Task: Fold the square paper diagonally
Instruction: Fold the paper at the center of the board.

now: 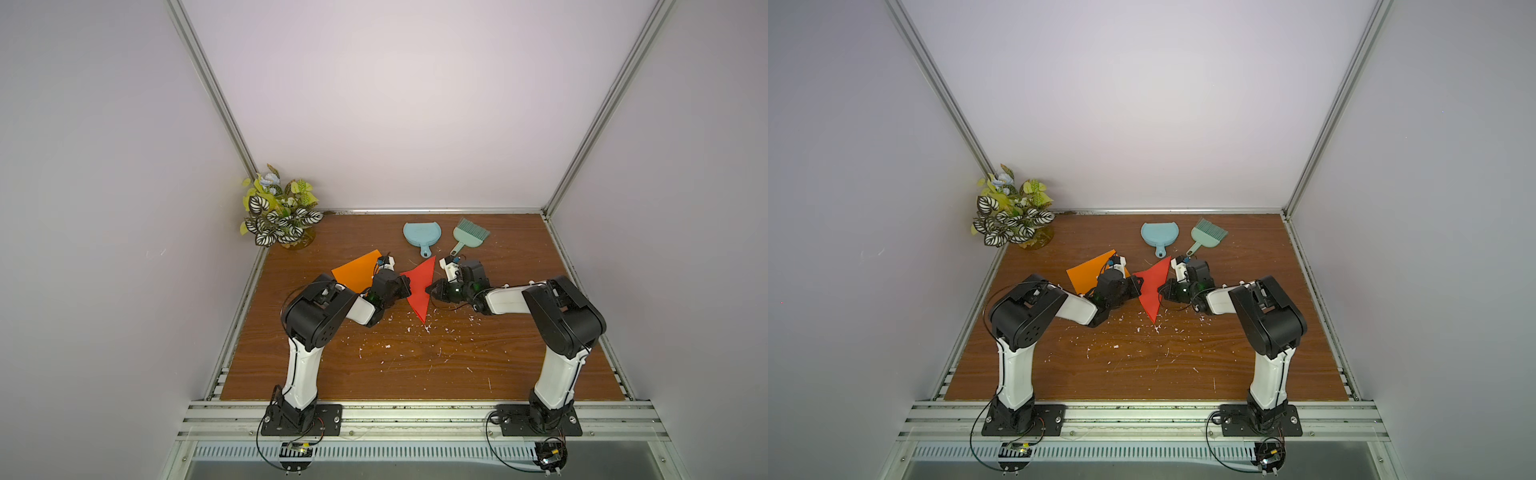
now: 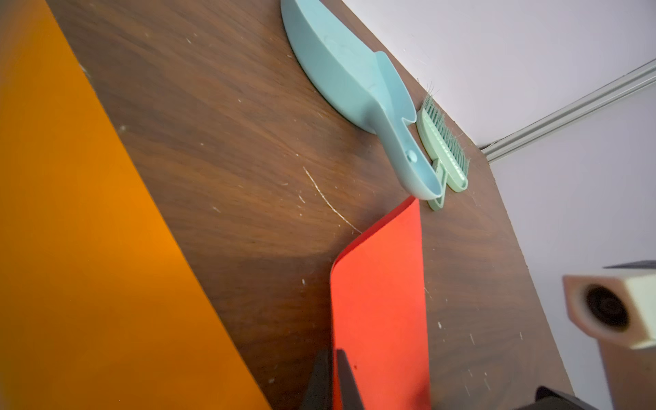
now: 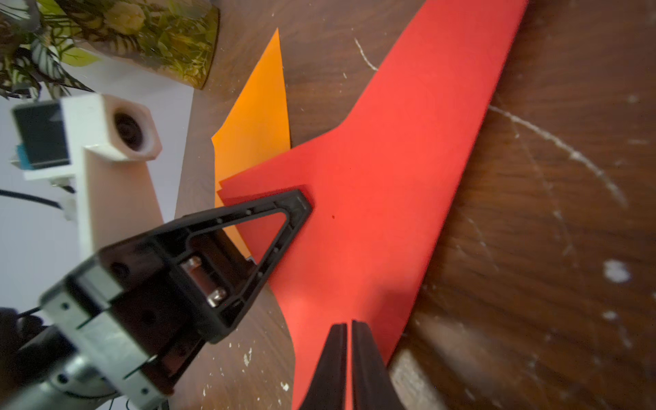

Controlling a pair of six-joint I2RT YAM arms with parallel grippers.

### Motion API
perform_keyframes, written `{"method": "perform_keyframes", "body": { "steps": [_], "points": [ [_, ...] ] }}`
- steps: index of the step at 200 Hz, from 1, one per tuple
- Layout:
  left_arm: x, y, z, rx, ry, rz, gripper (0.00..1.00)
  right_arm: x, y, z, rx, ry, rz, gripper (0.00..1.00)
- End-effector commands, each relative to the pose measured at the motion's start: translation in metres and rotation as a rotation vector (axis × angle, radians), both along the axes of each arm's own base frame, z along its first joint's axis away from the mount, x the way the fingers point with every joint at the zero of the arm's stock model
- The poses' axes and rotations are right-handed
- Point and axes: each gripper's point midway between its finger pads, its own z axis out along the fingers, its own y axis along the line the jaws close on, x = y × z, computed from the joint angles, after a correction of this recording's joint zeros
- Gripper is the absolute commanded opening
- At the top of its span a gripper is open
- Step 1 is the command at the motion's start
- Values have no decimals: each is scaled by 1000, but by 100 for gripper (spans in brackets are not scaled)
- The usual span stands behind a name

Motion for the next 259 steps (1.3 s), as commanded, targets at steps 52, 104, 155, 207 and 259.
{"method": "perform_keyframes", "body": {
  "steps": [52, 104, 155, 207, 259],
  "points": [
    [0, 12, -16, 32, 60, 51, 1, -28, 4, -24, -74, 46, 44, 11],
    [0, 13, -20, 33, 68, 58, 0, -54, 13, -11, -37, 4, 92, 11],
    [-1, 13, -21, 38, 70, 60, 1, -72, 23, -12, -33, 8, 146, 11],
    [0, 14, -22, 41, 70, 65, 1, -90, 20, -15, -61, 19, 170, 11],
    [0, 14, -22, 42, 69, 65, 1, -110, 30, -21, -66, 35, 256, 11]
  ]
}}
